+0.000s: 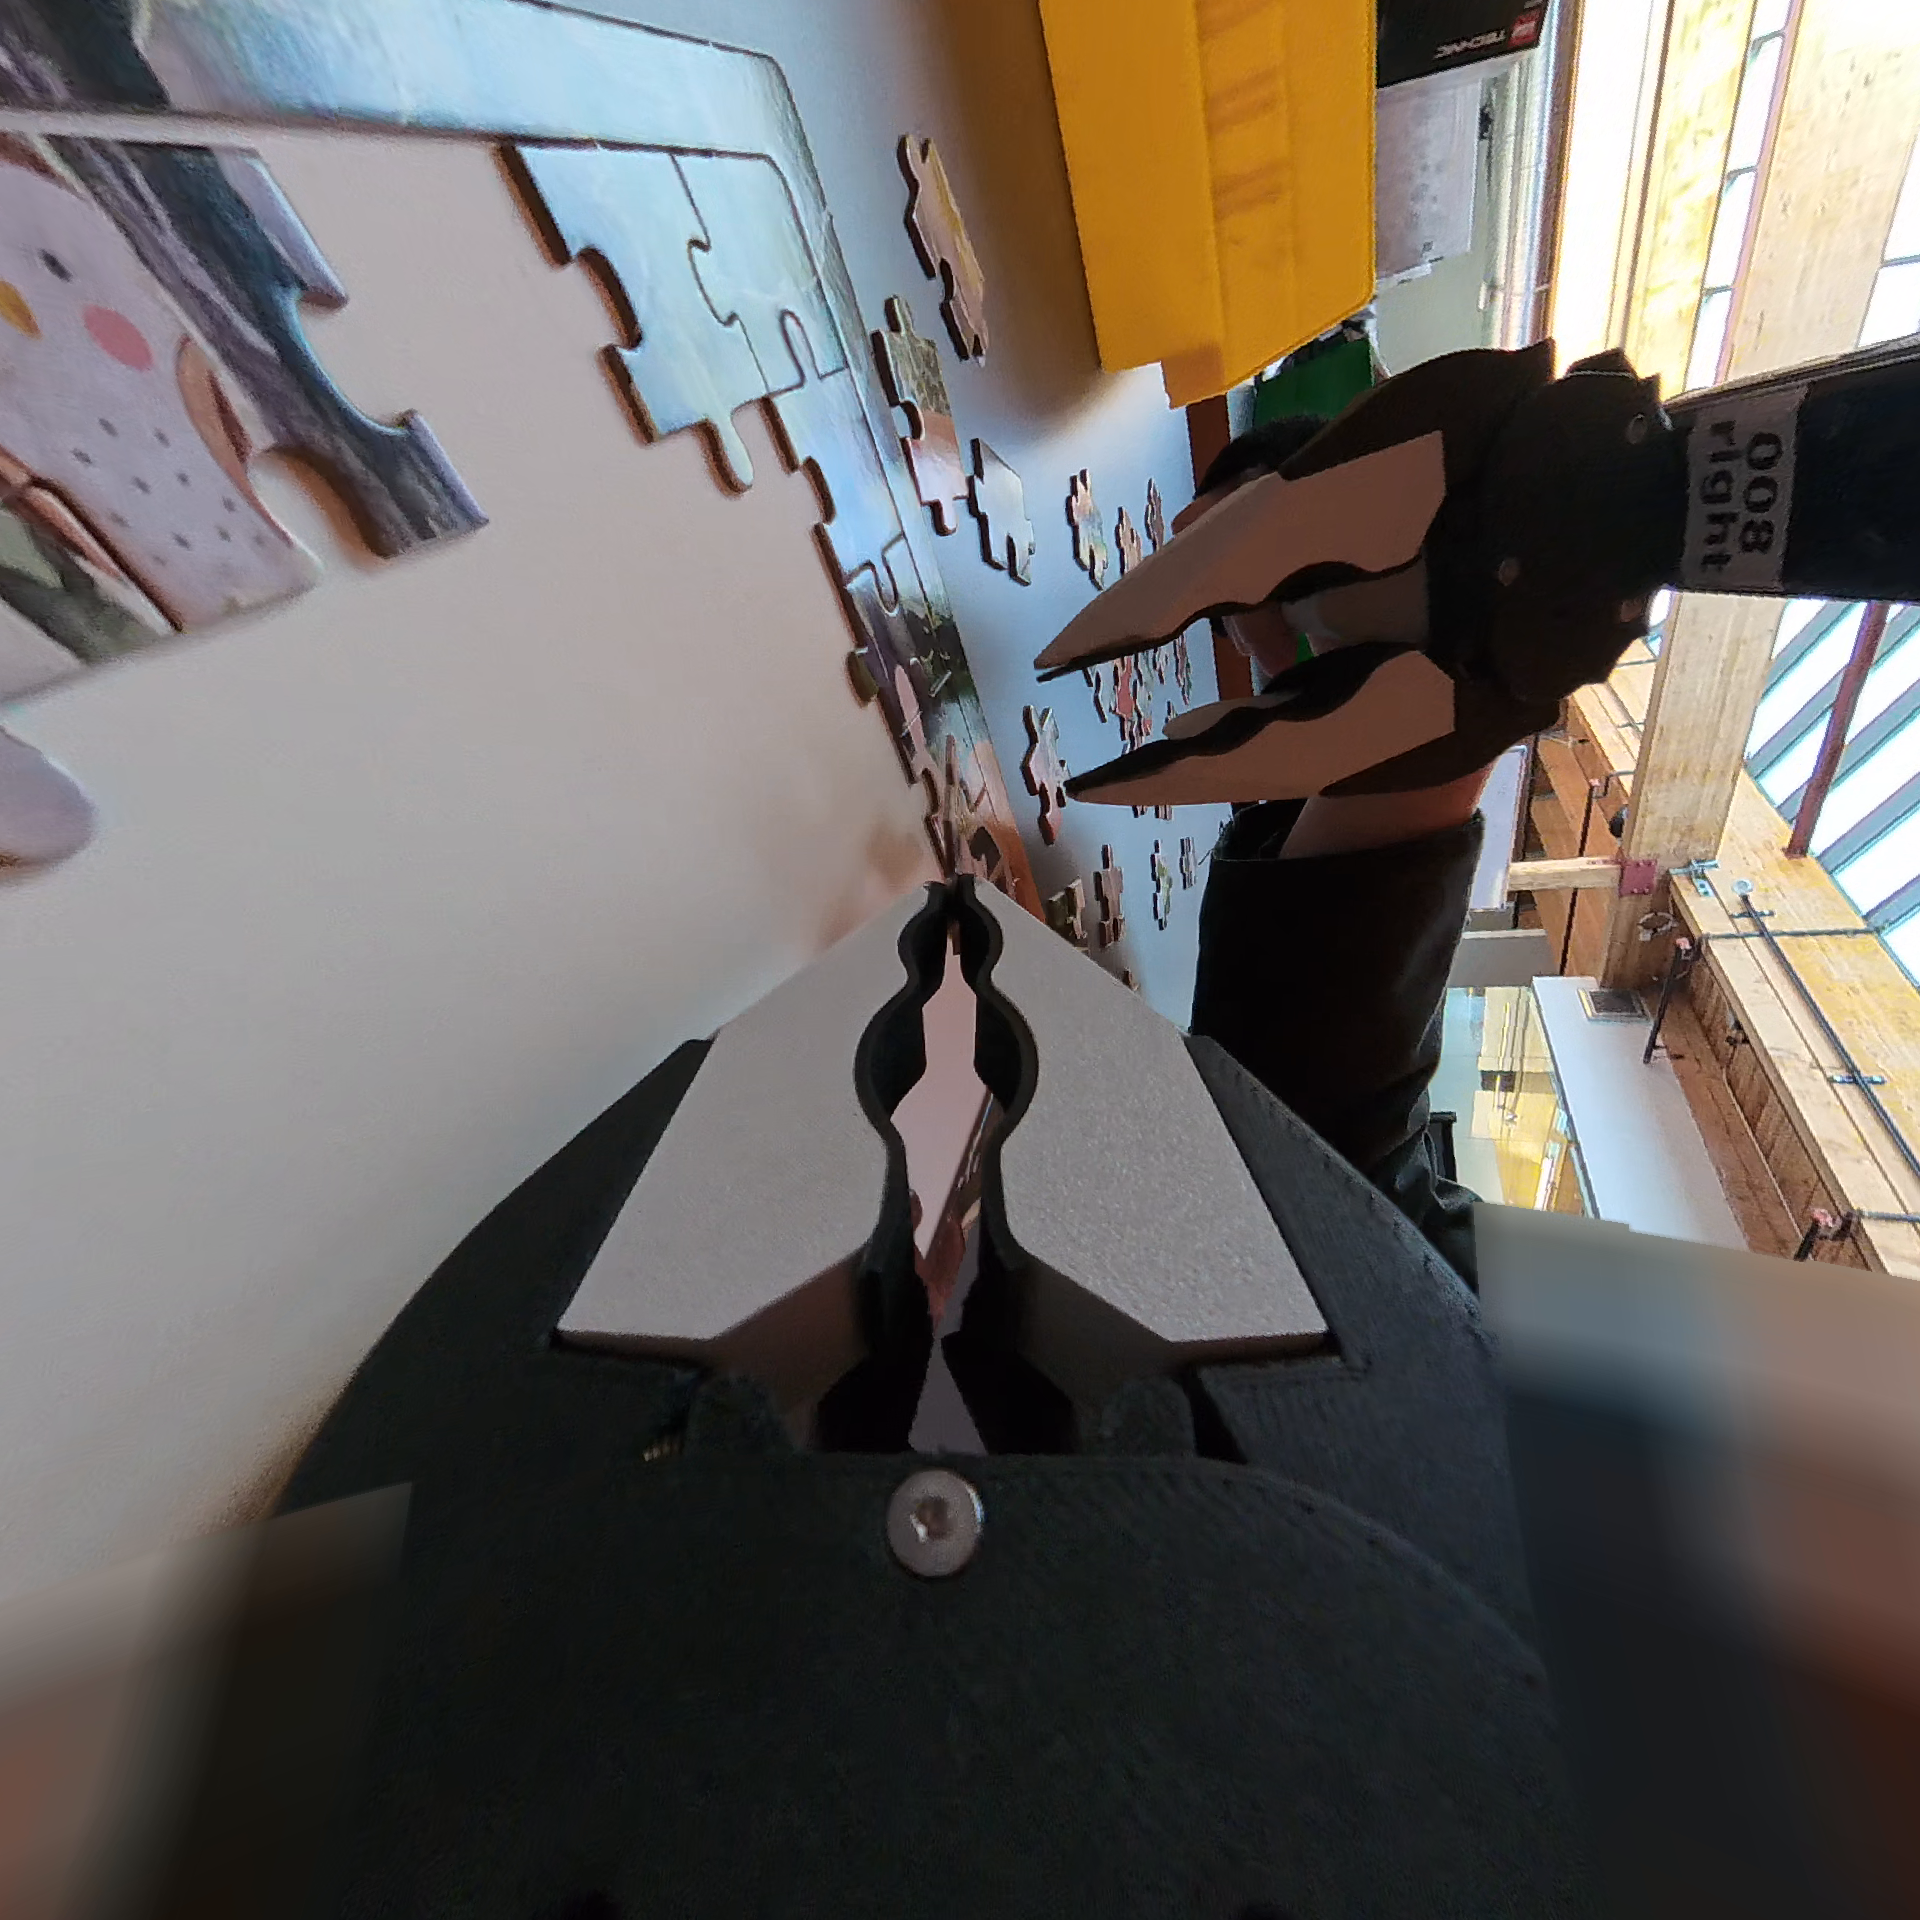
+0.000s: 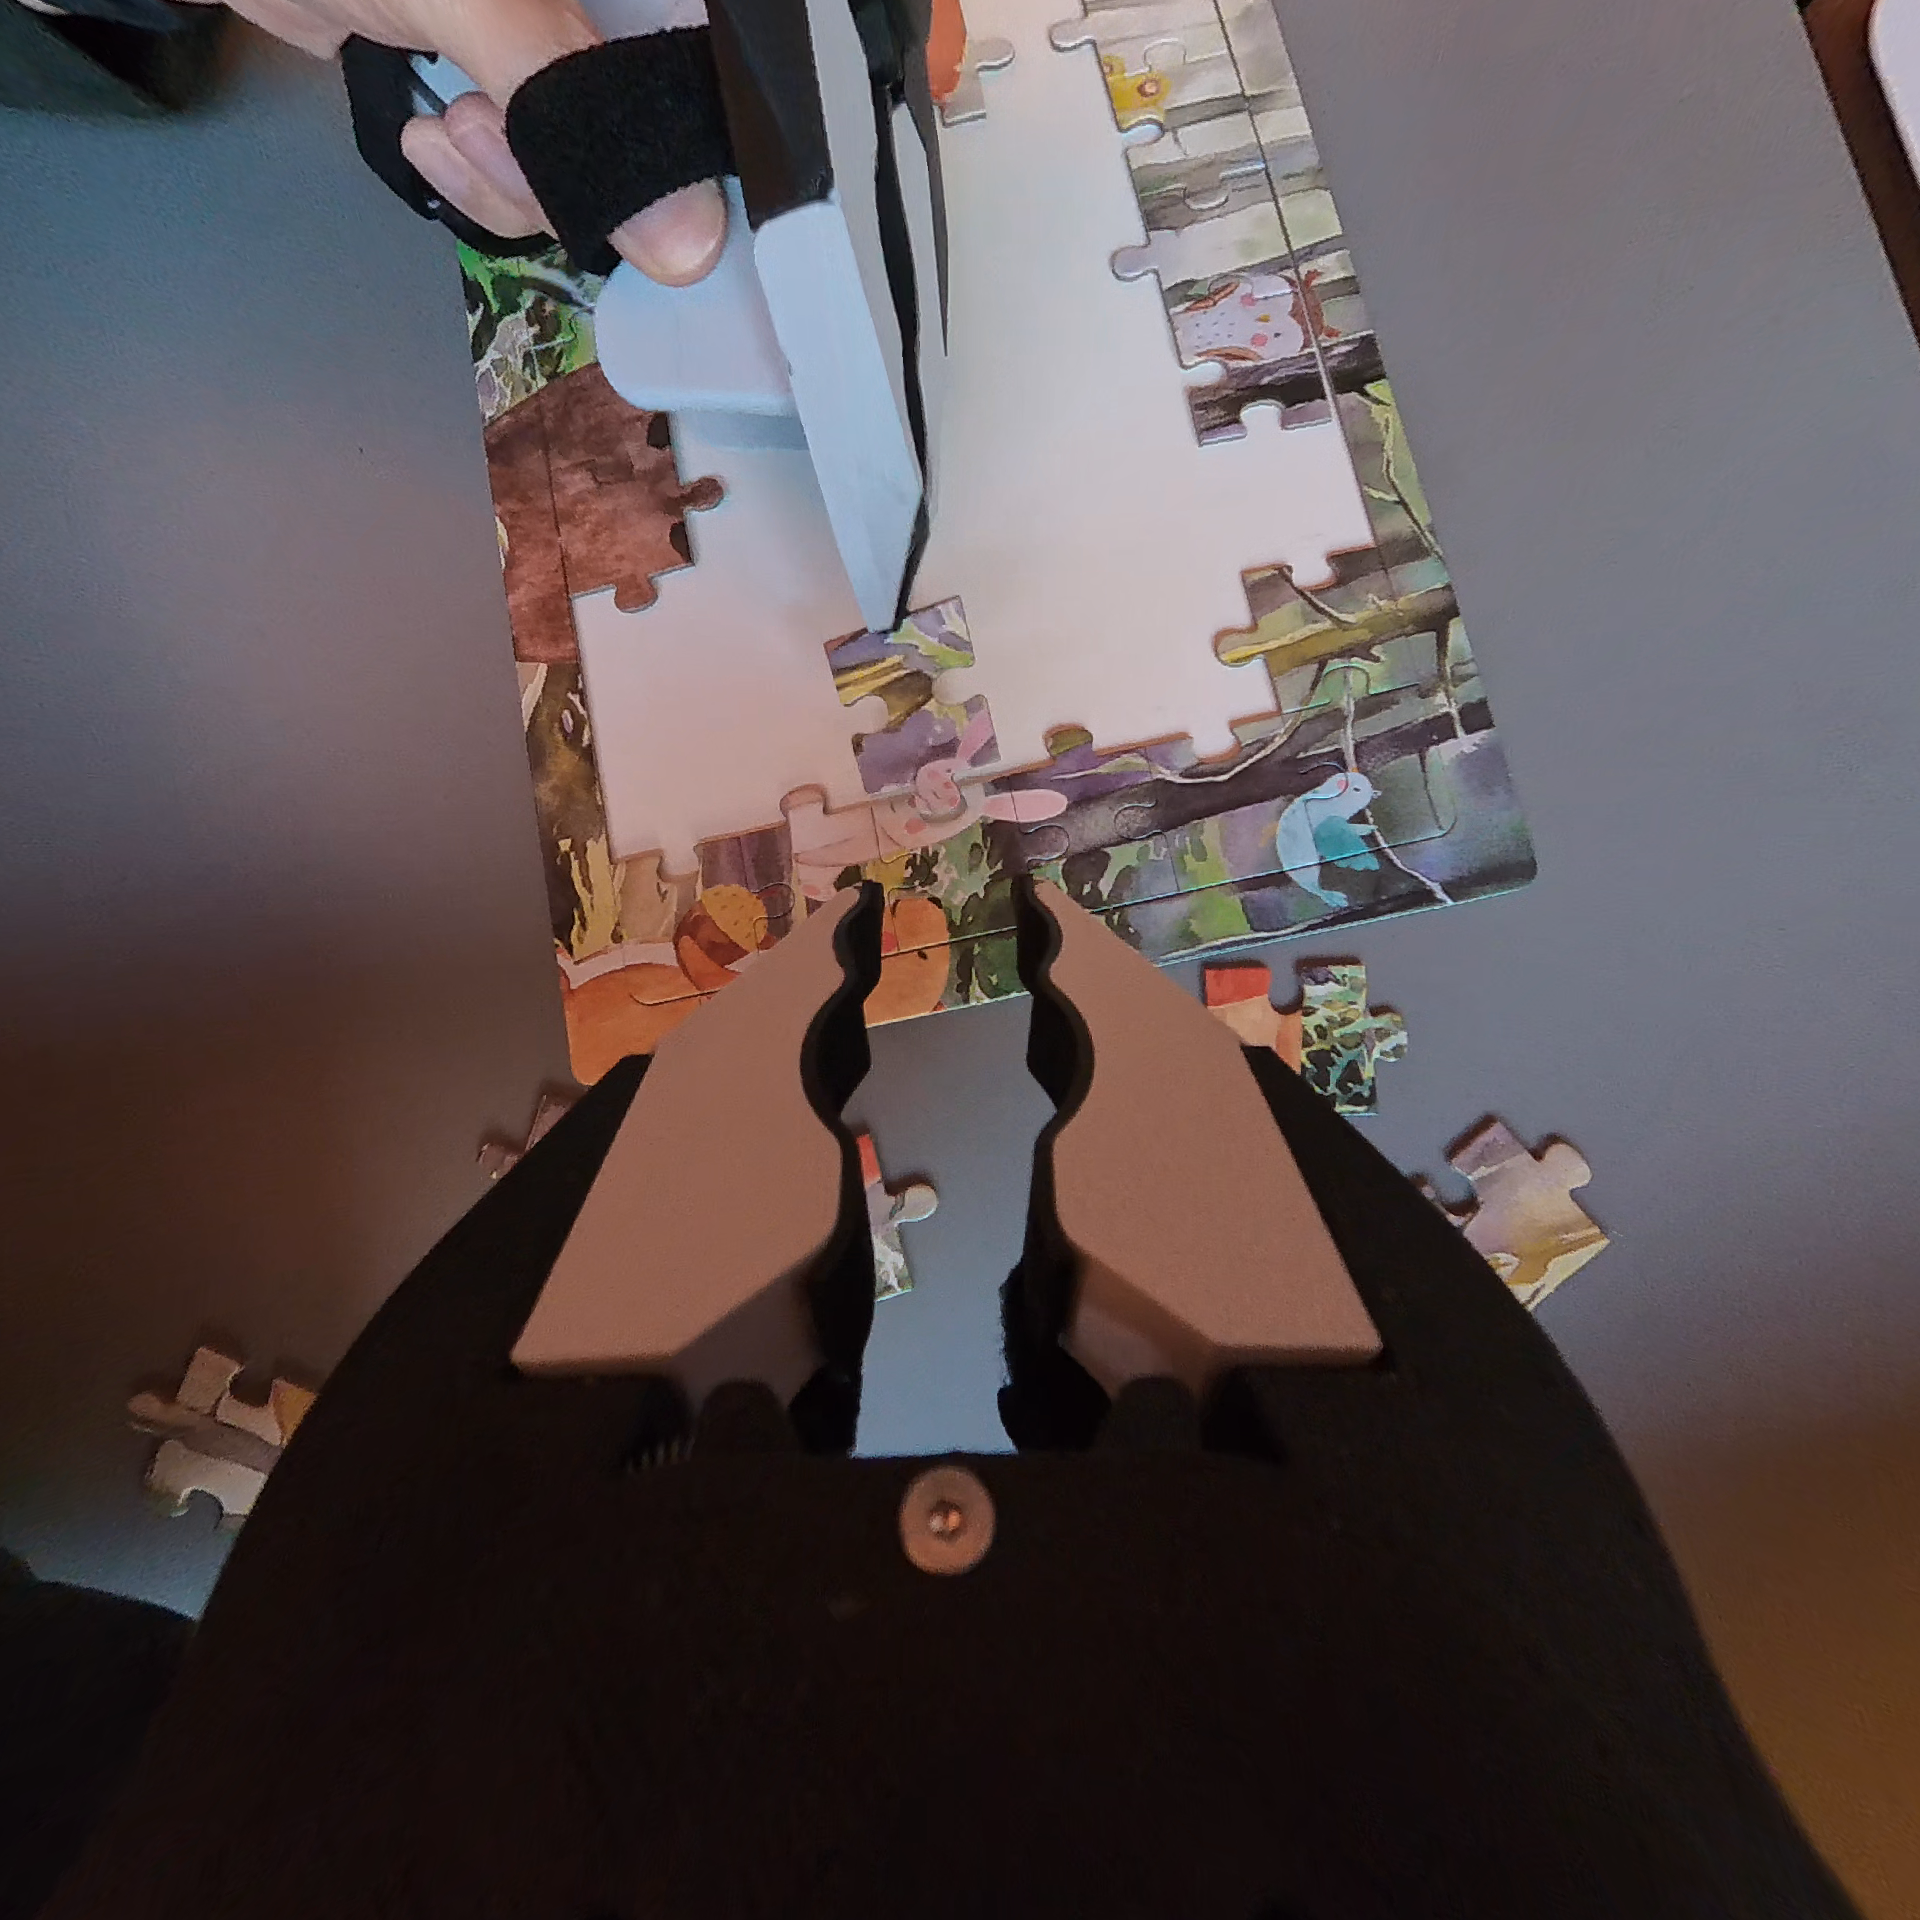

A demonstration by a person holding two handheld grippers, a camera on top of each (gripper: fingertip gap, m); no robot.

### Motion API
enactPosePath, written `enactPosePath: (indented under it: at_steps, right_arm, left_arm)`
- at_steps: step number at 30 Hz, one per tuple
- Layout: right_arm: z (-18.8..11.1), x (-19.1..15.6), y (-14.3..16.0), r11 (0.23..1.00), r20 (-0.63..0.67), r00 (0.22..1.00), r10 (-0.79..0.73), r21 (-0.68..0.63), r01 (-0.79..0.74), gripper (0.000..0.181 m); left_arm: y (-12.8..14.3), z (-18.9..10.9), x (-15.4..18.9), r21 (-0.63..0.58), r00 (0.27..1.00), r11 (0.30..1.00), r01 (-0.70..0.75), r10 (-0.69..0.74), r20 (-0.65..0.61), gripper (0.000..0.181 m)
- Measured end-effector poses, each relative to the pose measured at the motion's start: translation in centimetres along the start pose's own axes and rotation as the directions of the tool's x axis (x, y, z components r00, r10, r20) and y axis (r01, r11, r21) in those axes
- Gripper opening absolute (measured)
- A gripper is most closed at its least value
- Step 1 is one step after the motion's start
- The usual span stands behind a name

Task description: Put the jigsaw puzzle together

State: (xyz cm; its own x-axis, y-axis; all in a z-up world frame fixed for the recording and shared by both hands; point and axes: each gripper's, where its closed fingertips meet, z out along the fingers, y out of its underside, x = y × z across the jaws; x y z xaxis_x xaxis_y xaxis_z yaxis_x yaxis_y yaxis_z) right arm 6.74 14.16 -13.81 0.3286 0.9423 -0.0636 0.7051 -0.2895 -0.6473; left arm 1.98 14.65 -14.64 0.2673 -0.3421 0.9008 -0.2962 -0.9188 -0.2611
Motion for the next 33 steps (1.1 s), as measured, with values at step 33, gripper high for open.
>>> enactPosePath:
  at_steps: [33]
  right_arm:
    - [2.6, 0.6, 0.6, 0.996, 0.004, 1.0, -0.021, -0.084, 0.021, 0.019]
  left_arm:
    - [-0.6, -1.5, 0.7, -0.023, 0.993, 0.999, 0.026, -0.029, -0.112, 0.0]
